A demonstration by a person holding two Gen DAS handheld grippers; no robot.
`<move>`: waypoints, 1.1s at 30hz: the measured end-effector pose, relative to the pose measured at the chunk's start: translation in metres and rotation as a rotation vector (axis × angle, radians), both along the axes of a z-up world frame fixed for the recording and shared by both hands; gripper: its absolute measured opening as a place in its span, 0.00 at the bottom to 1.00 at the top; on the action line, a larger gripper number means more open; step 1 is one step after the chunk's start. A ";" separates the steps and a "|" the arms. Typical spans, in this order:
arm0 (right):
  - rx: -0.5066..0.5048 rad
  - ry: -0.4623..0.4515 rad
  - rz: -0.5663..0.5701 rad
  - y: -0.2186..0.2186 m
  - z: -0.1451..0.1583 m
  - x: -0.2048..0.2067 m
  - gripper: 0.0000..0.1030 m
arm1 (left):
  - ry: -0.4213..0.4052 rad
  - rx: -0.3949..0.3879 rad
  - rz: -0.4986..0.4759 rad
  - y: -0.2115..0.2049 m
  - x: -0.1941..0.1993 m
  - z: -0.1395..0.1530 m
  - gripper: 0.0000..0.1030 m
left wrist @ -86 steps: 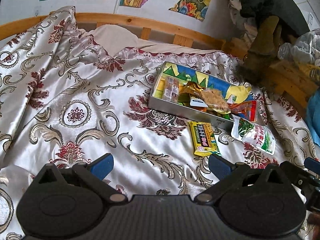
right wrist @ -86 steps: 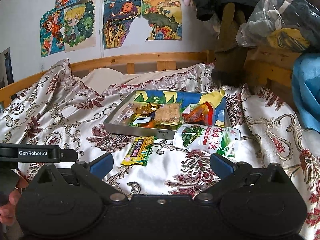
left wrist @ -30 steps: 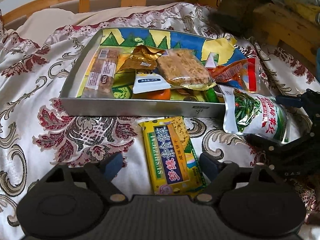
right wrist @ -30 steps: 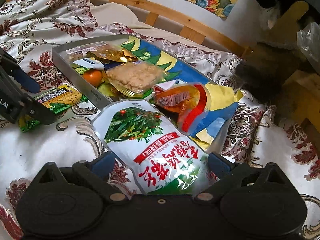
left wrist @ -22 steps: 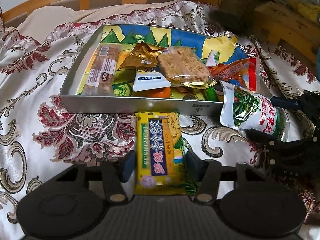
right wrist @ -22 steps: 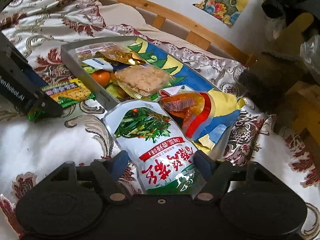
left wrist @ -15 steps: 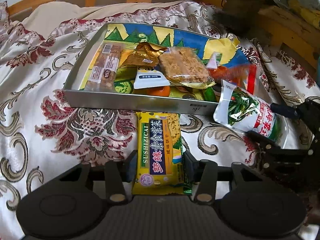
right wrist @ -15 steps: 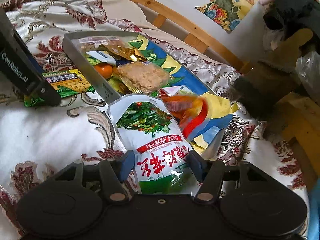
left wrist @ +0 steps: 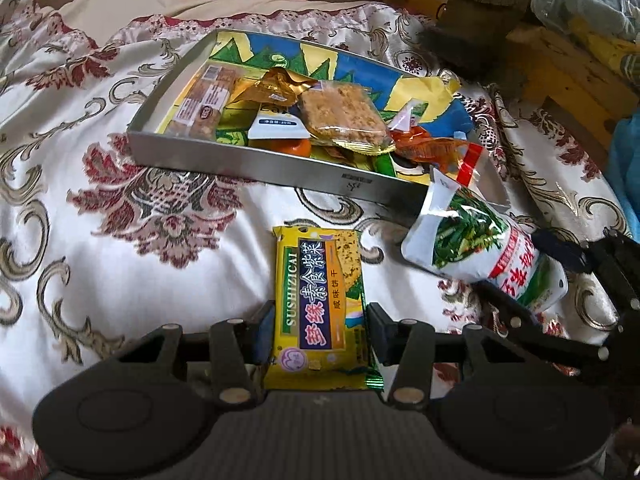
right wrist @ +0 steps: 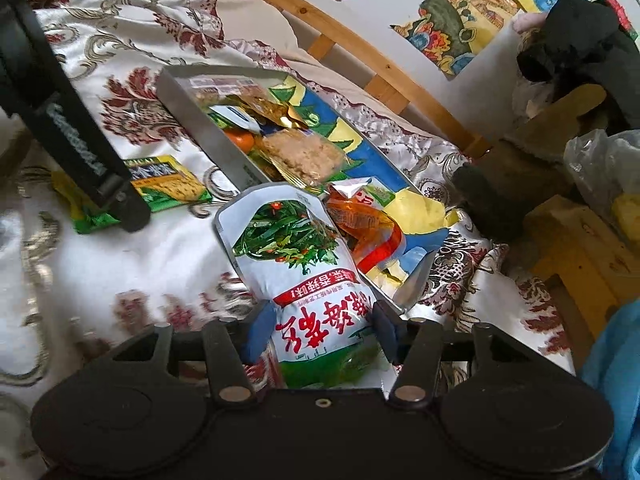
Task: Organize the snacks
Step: 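Carry the yellow bar and green-and-white bag over the tray and lower them in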
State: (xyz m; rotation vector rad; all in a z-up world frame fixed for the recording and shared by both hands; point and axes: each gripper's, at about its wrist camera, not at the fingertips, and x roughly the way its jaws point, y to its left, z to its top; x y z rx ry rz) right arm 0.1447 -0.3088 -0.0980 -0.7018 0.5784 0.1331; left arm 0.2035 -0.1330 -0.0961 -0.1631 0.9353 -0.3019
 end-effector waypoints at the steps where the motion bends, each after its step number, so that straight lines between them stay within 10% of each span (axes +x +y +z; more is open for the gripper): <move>1: 0.001 -0.005 0.004 0.002 0.002 -0.005 0.53 | 0.001 -0.004 0.003 0.001 -0.003 0.001 0.50; 15: 0.062 -0.057 0.024 0.021 0.021 -0.051 0.52 | -0.014 -0.045 0.049 0.014 -0.036 0.022 0.50; 33: 0.212 -0.400 -0.059 0.000 0.077 -0.052 0.52 | -0.215 -0.052 0.082 0.014 -0.010 0.109 0.50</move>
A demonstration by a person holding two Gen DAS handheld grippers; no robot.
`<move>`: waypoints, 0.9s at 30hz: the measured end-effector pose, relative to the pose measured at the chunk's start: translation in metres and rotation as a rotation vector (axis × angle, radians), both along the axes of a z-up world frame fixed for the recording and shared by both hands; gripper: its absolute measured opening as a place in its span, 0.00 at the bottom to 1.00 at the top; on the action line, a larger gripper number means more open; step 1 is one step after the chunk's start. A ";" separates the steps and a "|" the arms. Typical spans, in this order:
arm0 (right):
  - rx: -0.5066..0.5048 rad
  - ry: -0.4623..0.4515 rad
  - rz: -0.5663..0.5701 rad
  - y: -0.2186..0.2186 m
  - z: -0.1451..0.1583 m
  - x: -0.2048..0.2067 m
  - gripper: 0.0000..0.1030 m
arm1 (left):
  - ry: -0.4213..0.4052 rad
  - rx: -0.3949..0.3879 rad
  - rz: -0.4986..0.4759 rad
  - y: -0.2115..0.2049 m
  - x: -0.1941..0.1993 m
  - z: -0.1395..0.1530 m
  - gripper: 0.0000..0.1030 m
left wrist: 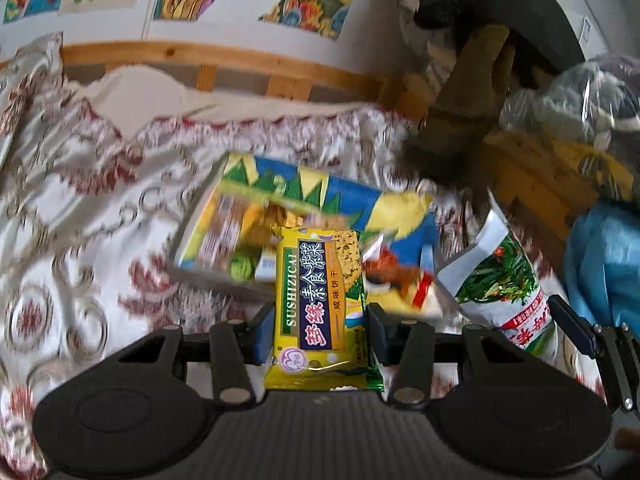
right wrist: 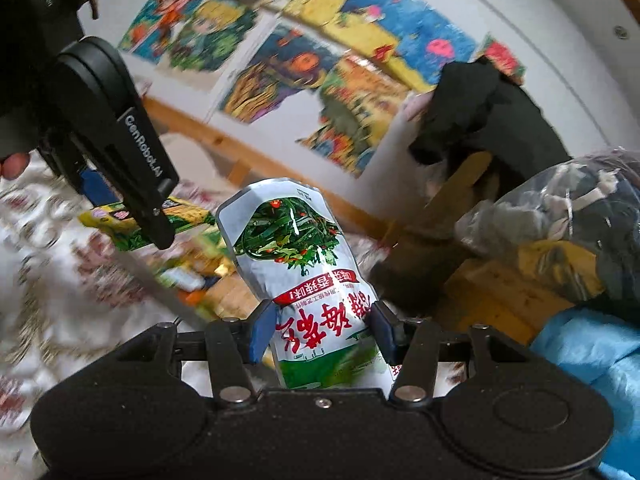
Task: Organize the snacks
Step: 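Carry the yellow bar and green-and-white bag over the tray and lower them in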
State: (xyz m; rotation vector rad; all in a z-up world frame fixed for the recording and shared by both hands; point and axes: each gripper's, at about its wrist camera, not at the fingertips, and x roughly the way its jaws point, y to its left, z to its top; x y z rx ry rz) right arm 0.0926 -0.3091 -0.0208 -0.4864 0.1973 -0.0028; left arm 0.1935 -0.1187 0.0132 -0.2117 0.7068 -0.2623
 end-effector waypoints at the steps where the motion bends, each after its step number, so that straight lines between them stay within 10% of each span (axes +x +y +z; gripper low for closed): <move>1: 0.011 -0.014 -0.012 -0.003 0.002 0.007 0.52 | -0.009 0.000 0.002 -0.002 0.007 0.003 0.50; 11: 0.110 -0.076 -0.105 -0.042 0.011 0.098 0.53 | -0.088 -0.002 -0.010 -0.032 0.088 0.012 0.50; 24: 0.164 0.040 -0.079 -0.039 -0.043 0.164 0.53 | -0.032 0.056 -0.023 -0.059 0.155 -0.047 0.50; 27: 0.156 0.078 -0.069 -0.032 -0.054 0.174 0.25 | -0.005 0.086 -0.010 -0.058 0.161 -0.060 0.50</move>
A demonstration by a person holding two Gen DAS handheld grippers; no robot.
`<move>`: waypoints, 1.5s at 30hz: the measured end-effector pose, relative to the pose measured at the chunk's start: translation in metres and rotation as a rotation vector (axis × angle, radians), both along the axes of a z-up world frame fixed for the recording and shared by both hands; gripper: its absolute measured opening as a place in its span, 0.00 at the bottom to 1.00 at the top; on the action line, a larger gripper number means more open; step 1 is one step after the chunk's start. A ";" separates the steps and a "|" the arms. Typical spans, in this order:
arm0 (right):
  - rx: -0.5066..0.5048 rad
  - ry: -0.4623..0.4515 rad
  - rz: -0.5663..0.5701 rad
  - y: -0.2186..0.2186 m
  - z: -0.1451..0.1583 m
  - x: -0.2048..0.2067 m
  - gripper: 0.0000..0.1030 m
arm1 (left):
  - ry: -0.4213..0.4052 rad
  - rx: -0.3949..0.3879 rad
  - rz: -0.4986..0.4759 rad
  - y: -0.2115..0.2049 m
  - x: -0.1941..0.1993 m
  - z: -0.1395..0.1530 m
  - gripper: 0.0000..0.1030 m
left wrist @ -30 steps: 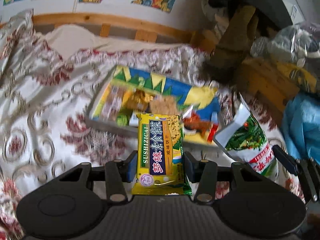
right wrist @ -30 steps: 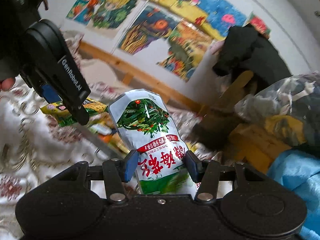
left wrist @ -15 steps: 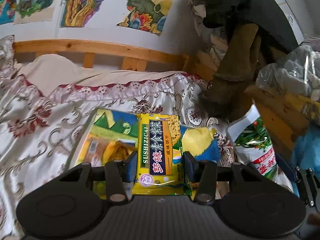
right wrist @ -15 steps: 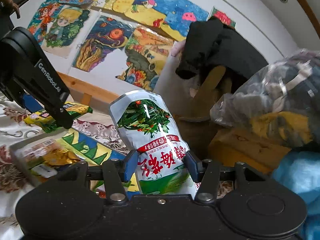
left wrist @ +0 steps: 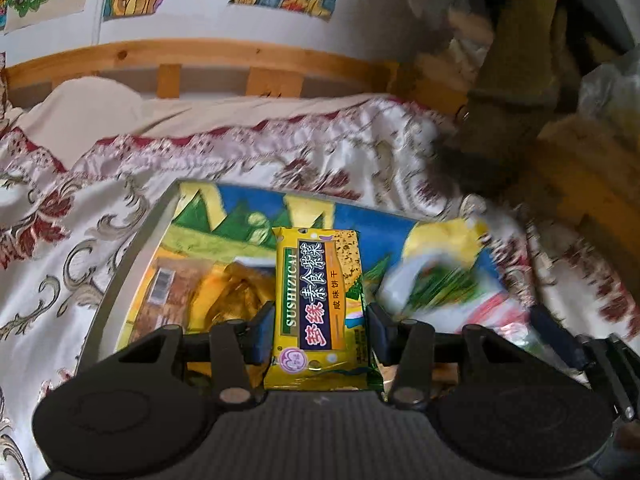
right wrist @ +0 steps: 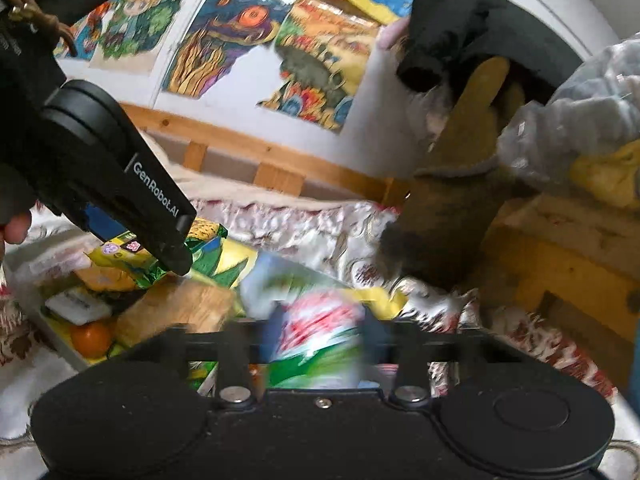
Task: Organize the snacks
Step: 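Carry the yellow bar and green-and-white bag over the tray and lower them in, then open both tools and lift them away from the tray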
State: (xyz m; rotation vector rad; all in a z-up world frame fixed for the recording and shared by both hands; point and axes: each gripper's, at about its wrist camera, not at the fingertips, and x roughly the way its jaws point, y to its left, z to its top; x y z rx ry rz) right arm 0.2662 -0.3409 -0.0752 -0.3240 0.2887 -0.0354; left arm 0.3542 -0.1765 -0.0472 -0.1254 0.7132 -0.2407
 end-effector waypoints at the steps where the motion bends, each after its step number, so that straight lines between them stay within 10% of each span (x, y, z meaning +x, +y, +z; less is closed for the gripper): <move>1: -0.001 0.018 0.003 0.002 -0.003 0.003 0.26 | 0.004 0.006 0.002 0.001 0.000 -0.003 0.50; 14: 0.041 0.045 0.031 0.006 -0.007 0.000 0.41 | 0.036 0.054 -0.012 -0.010 -0.004 -0.017 0.52; 34: 0.098 -0.032 -0.012 -0.002 0.056 -0.039 0.82 | -0.067 -0.014 0.082 0.028 -0.046 0.035 0.94; 45: 0.115 -0.100 -0.025 -0.004 0.092 -0.071 0.98 | -0.127 -0.030 0.120 0.044 -0.078 0.060 0.99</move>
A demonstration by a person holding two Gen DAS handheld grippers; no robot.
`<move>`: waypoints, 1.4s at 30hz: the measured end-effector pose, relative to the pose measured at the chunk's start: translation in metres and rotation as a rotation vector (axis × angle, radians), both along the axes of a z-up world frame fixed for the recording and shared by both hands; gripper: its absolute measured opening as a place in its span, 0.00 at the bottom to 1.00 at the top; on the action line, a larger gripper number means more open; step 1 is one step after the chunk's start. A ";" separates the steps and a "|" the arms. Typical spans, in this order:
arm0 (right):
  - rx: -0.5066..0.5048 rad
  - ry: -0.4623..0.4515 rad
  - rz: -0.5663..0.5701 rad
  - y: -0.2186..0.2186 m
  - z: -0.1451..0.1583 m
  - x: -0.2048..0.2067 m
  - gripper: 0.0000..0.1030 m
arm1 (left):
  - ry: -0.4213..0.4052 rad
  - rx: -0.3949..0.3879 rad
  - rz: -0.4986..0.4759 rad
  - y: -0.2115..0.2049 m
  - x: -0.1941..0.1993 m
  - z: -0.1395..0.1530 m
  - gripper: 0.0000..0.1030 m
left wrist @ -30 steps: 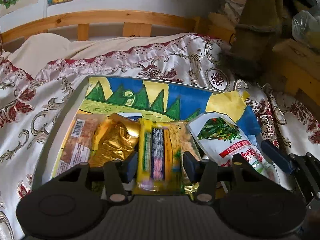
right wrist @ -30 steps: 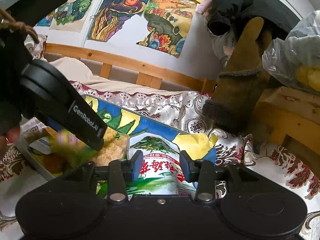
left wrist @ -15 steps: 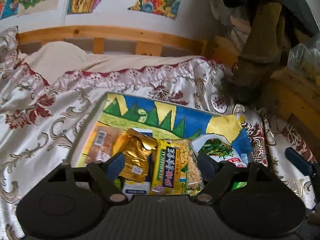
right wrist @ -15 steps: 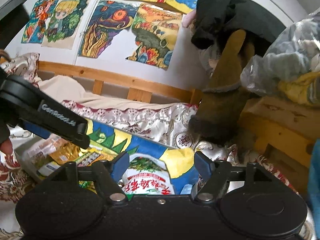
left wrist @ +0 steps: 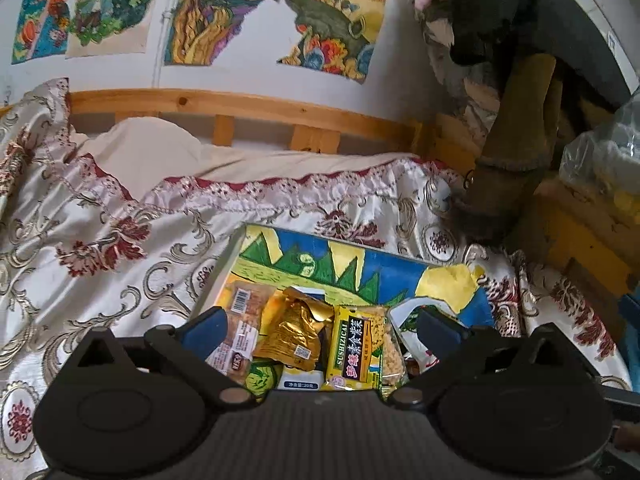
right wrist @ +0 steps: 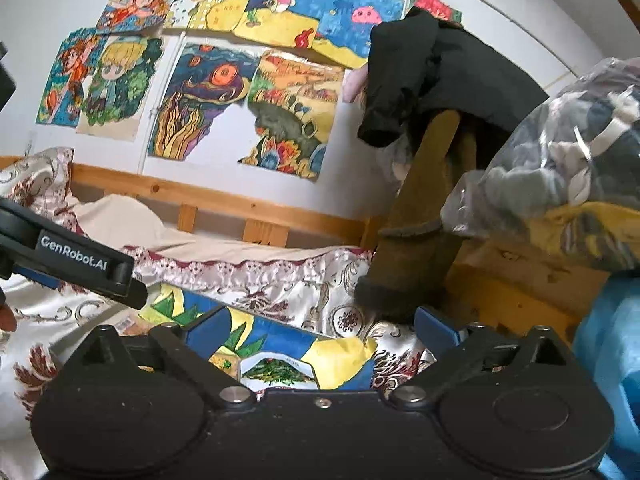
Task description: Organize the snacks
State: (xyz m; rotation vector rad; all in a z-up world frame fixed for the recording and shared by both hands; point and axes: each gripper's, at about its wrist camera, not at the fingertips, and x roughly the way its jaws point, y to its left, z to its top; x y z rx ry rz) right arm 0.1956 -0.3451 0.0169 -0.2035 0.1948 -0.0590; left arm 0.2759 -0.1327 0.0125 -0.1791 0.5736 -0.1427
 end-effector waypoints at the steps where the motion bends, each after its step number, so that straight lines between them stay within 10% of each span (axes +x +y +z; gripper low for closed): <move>1: 0.006 -0.007 -0.002 -0.001 0.003 -0.003 0.98 | -0.006 -0.003 0.007 0.002 -0.004 0.002 0.99; 42: 0.214 0.033 -0.049 0.010 0.019 -0.165 0.99 | -0.134 0.092 0.041 0.051 -0.176 0.005 1.00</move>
